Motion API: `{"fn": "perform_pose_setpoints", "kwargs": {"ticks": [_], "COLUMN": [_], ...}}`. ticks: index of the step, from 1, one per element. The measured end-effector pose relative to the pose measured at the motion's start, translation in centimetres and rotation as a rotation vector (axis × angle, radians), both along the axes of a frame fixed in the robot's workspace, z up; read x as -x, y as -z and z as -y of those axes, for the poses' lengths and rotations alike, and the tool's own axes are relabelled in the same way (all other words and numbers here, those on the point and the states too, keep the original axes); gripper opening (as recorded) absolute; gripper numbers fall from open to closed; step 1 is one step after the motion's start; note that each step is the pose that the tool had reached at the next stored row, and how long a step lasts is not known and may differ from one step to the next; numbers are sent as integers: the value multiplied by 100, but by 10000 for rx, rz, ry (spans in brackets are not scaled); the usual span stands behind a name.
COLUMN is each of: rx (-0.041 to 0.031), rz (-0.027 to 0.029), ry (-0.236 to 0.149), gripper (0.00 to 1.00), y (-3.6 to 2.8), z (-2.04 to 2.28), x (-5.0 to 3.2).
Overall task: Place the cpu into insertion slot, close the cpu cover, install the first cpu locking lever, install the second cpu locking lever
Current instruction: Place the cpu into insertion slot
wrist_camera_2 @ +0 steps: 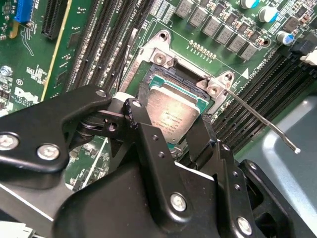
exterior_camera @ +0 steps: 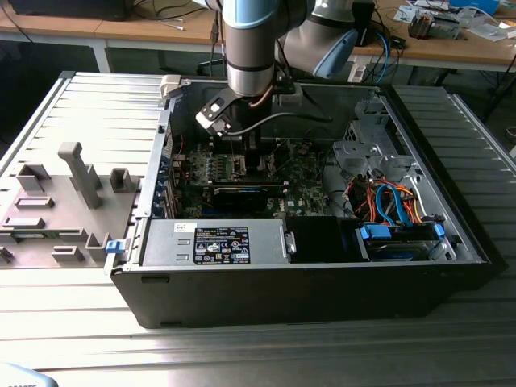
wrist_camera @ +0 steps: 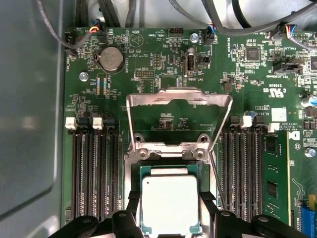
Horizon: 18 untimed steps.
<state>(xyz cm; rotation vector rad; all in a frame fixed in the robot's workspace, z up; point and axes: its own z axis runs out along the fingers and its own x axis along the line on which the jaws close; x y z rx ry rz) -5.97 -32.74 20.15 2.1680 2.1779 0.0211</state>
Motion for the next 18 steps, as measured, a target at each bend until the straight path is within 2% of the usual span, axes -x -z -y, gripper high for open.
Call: {"fn": "perform_pose_setpoints", "kwargs": {"ticks": [9,18], "rx": [50,39], "rz": [-5,5], "ry": [62,95], "gripper": [55,56], "y": [51,61], "z": [1,0], "x": [0,-1]}}
